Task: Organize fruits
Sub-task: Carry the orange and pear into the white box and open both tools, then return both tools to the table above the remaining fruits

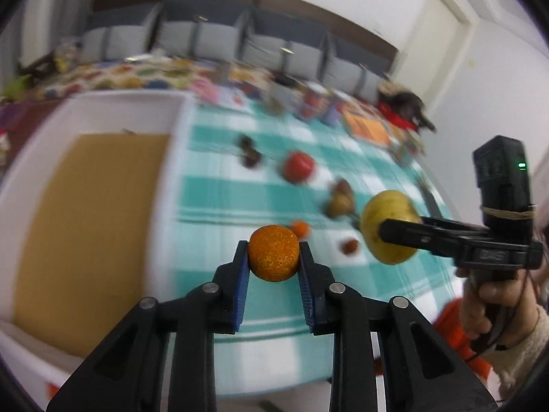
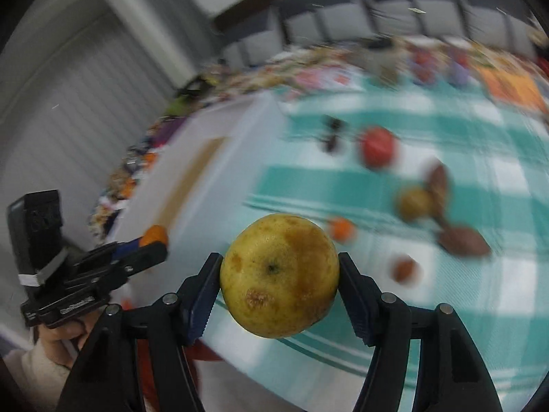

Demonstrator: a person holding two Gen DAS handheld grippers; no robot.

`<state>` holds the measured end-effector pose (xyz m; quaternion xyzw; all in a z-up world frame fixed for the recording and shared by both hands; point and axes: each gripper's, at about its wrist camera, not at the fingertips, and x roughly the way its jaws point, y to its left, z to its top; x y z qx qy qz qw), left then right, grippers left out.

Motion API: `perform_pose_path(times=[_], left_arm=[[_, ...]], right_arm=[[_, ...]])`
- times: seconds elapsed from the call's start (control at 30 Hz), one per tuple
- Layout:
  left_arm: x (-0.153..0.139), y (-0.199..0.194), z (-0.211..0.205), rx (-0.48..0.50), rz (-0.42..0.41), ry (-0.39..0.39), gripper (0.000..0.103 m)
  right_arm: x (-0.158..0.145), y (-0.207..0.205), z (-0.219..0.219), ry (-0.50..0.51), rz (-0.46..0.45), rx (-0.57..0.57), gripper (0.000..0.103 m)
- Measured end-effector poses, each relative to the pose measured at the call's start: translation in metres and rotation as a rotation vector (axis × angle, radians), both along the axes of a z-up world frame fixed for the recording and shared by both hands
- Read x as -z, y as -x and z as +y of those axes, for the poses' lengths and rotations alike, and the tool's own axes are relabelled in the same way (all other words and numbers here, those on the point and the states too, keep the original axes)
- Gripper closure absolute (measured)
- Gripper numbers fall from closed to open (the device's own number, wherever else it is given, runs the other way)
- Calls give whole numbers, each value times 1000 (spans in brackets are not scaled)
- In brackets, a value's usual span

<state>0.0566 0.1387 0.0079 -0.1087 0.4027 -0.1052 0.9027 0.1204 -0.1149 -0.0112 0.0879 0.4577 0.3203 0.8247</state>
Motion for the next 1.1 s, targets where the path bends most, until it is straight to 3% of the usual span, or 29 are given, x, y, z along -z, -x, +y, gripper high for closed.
perform_pose_path(times=[0.1,0.23,0.33,0.53,0.7,0.77,0.83,0.9,1.03,1.1], left_arm=[[-2,-1,54,-121,11,-52,76],[27,-6,121,-278,97,-130,76],[54,-6,156,-358,168,-158,76],[87,1,185,-437,249,-148,76],[91,6,189,-474,260,-175,69],[89,10,196,-501,245,-177,42],[81,16,200,-529,216,-176,32],[68,21,203,-548,172,-160,31],[24,31,190,-575,23,-148,19],[5,34,179,-563,-45,-129,17]], right_arm=[[-26,-8,61,-37,-8,-105,37],[-32,-10,145,-31,0,-221,37],[-13,-12,212,3,43,-297,37],[40,-15,291,159,92,-366,37],[65,-16,316,268,75,-386,36],[65,-17,320,271,51,-376,36],[55,-16,317,248,21,-364,35],[35,-18,308,228,-33,-334,31],[-11,-17,278,187,-156,-261,5],[-36,-14,249,160,-228,-209,1]])
